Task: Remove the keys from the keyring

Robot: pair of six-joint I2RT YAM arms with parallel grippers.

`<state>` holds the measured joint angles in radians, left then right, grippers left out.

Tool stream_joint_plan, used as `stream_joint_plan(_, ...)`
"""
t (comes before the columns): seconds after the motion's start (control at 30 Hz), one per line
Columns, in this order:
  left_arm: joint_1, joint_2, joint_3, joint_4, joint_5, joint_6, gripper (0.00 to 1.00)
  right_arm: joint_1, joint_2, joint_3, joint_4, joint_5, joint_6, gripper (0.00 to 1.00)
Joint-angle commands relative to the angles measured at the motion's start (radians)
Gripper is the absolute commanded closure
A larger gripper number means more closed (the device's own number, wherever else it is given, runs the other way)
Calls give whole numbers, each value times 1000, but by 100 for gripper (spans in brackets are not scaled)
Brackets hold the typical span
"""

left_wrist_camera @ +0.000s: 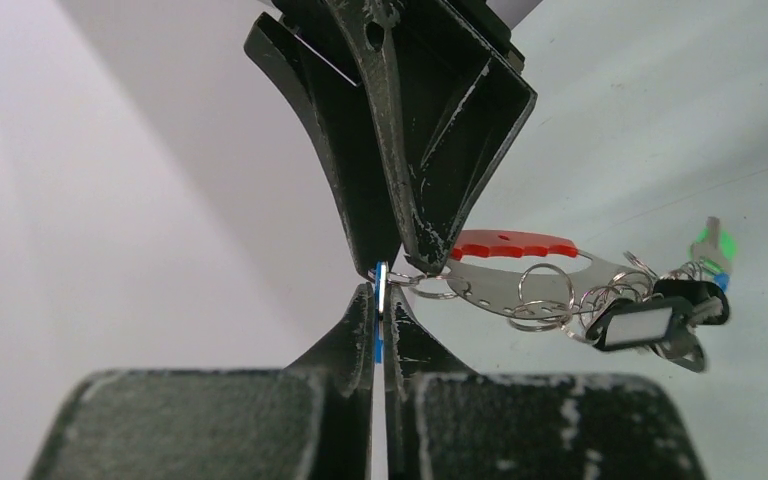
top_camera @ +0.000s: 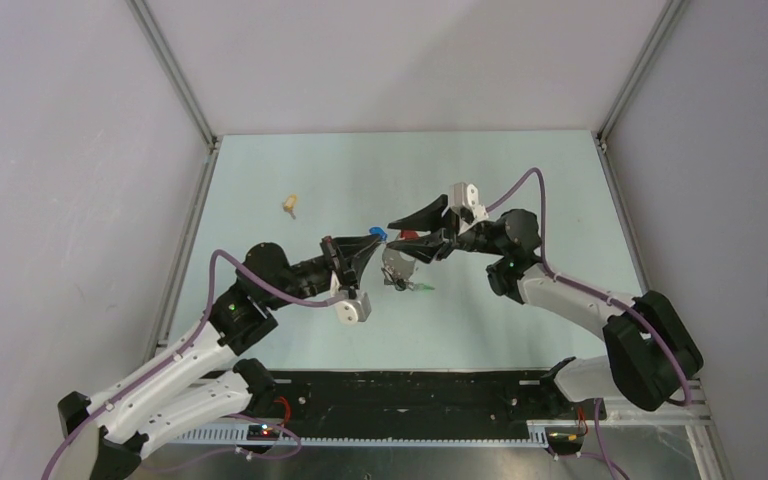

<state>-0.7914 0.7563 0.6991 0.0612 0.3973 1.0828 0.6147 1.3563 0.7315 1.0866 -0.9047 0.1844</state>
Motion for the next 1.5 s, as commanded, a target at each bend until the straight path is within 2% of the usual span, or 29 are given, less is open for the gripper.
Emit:
stream_joint_plan(0.0,4,-23,13,49,27,24,100,17,14,48,7,-37,4,56)
stream_joint_plan(0.5,15,-42,14,43,29,32,100,17,27,62,-49,-65,2,56)
stream_joint_plan(0.93,21,-42,20,35,72,26,100,36,79,109,-29,-77,35,57)
stream_joint_plan(1.47,30,-53,21,26,55,31,100,32,65,99,32,-211,157,56)
